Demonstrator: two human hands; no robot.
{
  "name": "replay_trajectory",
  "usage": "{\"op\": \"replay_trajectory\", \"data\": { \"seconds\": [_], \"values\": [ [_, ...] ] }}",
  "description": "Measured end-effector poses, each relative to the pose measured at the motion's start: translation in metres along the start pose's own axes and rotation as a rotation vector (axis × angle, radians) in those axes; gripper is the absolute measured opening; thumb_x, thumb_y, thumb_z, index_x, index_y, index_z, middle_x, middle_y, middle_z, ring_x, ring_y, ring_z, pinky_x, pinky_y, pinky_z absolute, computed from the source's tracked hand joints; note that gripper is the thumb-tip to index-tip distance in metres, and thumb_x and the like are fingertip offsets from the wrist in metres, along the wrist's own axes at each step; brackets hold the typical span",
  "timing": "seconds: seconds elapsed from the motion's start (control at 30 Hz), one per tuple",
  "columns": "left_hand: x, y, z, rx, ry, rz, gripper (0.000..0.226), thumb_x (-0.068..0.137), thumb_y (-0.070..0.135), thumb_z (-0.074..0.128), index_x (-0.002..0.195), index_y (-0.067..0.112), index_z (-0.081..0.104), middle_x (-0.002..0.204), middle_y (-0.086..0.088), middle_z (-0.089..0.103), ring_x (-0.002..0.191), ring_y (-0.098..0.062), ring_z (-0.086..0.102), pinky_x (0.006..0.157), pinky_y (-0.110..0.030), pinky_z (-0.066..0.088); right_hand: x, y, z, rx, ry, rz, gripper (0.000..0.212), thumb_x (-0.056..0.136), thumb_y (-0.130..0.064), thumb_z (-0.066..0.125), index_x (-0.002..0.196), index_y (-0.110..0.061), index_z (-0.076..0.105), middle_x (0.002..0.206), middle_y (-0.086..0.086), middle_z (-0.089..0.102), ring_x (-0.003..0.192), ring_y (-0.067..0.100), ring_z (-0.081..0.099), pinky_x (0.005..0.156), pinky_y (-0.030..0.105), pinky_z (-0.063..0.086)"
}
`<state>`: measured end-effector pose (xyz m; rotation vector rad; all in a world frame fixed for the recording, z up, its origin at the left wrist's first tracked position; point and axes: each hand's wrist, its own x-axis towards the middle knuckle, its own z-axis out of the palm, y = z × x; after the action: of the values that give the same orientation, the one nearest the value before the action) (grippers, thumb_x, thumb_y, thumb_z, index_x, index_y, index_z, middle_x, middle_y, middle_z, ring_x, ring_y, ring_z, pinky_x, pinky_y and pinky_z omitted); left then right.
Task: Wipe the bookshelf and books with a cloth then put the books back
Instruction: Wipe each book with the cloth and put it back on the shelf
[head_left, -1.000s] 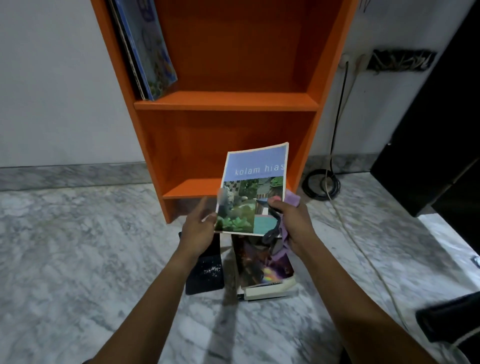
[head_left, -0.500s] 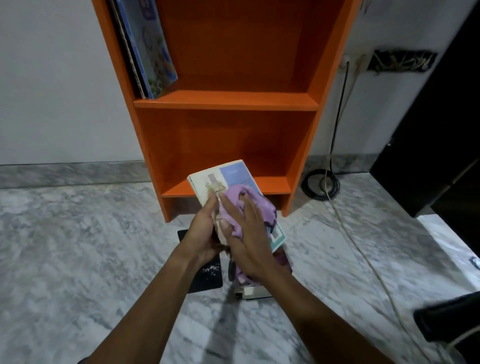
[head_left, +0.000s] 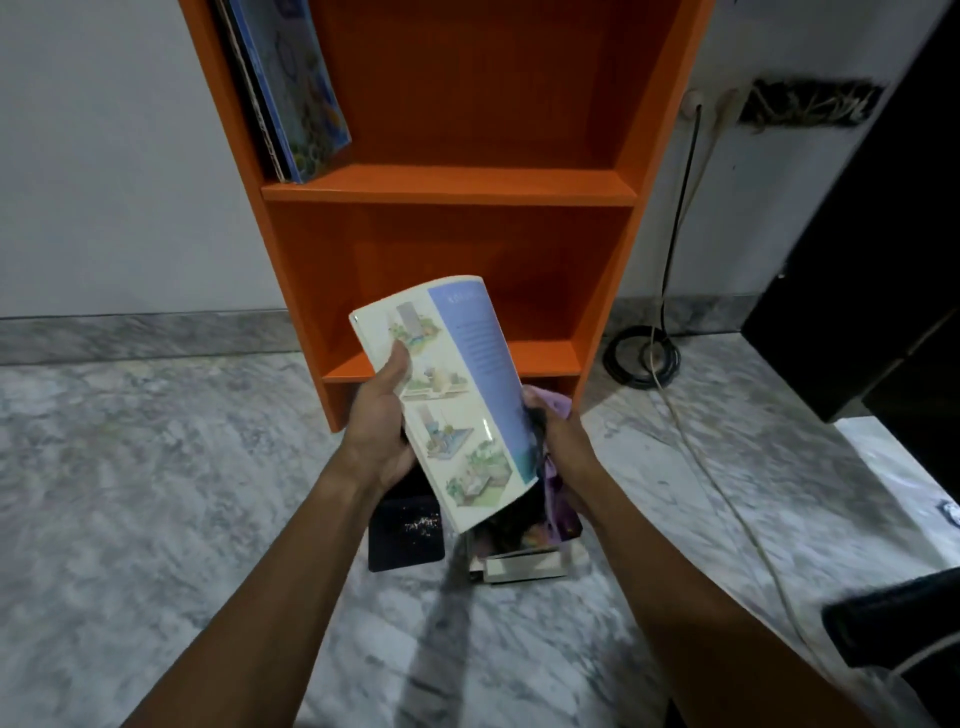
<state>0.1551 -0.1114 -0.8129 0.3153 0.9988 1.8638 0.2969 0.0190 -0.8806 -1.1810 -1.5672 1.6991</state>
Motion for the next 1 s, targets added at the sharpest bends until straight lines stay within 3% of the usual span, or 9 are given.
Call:
{"op": "replay_trajectory", "data": {
  "seconds": [0.13, 0.23, 0.33, 0.47, 0.53, 0.67, 0.77, 0.87, 1.0],
  "values": [
    [0.008, 0.019, -0.016, 0.123, 0.094, 0.071, 0.039, 0.105, 0.044, 0.043, 0.127, 0.02, 0.065, 0.126, -0.012, 0.071, 0.114, -0.036, 0.068, 0.095, -0.056, 0.054, -0.02, 0.004, -0.008, 0.377, -0.192, 0.139, 0.046, 0.081, -0.026, 0.08, 0.121, -0.004, 0.07, 0.11, 0.02, 0.075, 0.097, 0.032, 0.074, 0.088, 0.043, 0.059],
    [0.012, 0.013, -0.021, 0.384, 0.298, 0.186, 0.039, 0.102, 0.041, 0.054, 0.134, 0.019, 0.061, 0.125, -0.004, 0.071, 0.116, -0.031, 0.067, 0.097, -0.047, 0.052, -0.018, -0.015, -0.011, 0.351, -0.135, -0.057, 0.013, 0.091, -0.013, 0.072, 0.104, -0.01, 0.074, 0.096, 0.011, 0.079, 0.085, 0.024, 0.076, 0.078, 0.039, 0.061],
    [0.004, -0.002, -0.006, 0.639, 0.528, 0.283, 0.062, 0.098, 0.044, 0.06, 0.152, 0.023, 0.038, 0.125, 0.008, 0.056, 0.115, -0.018, 0.054, 0.096, -0.038, 0.042, -0.015, -0.03, -0.007, 0.055, 0.035, -0.343, 0.01, 0.097, -0.016, 0.067, 0.096, -0.023, 0.074, 0.086, -0.002, 0.078, 0.079, 0.017, 0.073, 0.066, 0.029, 0.056],
    [0.009, -0.018, 0.022, 0.443, 0.176, 0.035, 0.077, 0.085, 0.058, 0.073, 0.145, 0.018, 0.045, 0.127, -0.006, 0.064, 0.107, -0.028, 0.069, 0.083, -0.047, 0.058, -0.024, -0.02, 0.017, -0.548, 0.121, -0.786, 0.017, 0.091, -0.033, 0.054, 0.09, -0.023, 0.068, 0.087, 0.002, 0.067, 0.08, 0.025, 0.061, 0.067, 0.041, 0.05],
    [0.017, -0.017, 0.019, 0.276, 0.199, 0.001, 0.072, 0.085, 0.048, 0.078, 0.137, 0.01, 0.046, 0.121, -0.024, 0.065, 0.099, -0.041, 0.071, 0.08, -0.06, 0.06, -0.038, -0.012, 0.029, -0.698, 0.128, -0.898, 0.016, 0.086, -0.028, 0.057, 0.097, -0.025, 0.068, 0.091, -0.001, 0.064, 0.079, 0.022, 0.059, 0.063, 0.036, 0.048],
    [0.016, -0.011, 0.0, 0.331, 0.261, 0.122, 0.033, 0.101, 0.005, 0.047, 0.132, 0.016, 0.049, 0.118, -0.017, 0.067, 0.1, -0.035, 0.07, 0.079, -0.053, 0.06, -0.047, 0.002, 0.038, -0.779, 0.041, -0.91, 0.034, 0.082, -0.018, 0.064, 0.115, -0.024, 0.07, 0.114, 0.002, 0.066, 0.101, 0.026, 0.06, 0.08, 0.041, 0.053],
    [0.013, -0.002, -0.006, 0.354, 0.185, 0.132, 0.037, 0.103, 0.003, 0.043, 0.133, 0.022, 0.054, 0.111, -0.009, 0.07, 0.093, -0.029, 0.071, 0.071, -0.047, 0.061, -0.044, -0.004, 0.042, -0.506, 0.006, -0.876, 0.032, 0.093, -0.013, 0.063, 0.124, -0.02, 0.068, 0.128, 0.002, 0.062, 0.117, 0.014, 0.053, 0.094, 0.026, 0.045],
    [0.007, 0.012, -0.002, 0.379, 0.079, 0.109, 0.03, 0.105, 0.009, 0.047, 0.125, 0.028, 0.059, 0.101, -0.005, 0.066, 0.083, -0.024, 0.066, 0.067, -0.043, 0.057, -0.031, -0.019, 0.04, -0.302, -0.028, -0.593, 0.036, 0.107, -0.03, 0.049, 0.142, -0.025, 0.056, 0.146, -0.008, 0.047, 0.129, 0.002, 0.044, 0.102, 0.009, 0.035],
    [-0.003, 0.036, -0.001, 0.365, -0.094, 0.072, 0.035, 0.106, 0.011, 0.046, 0.133, 0.03, 0.059, 0.109, -0.003, 0.071, 0.084, -0.021, 0.069, 0.072, -0.044, 0.06, 0.007, -0.036, 0.022, -0.013, -0.064, -0.385, 0.033, 0.106, -0.036, 0.051, 0.129, -0.017, 0.065, 0.133, 0.003, 0.065, 0.123, 0.019, 0.061, 0.1, 0.031, 0.053]
  ]
}}
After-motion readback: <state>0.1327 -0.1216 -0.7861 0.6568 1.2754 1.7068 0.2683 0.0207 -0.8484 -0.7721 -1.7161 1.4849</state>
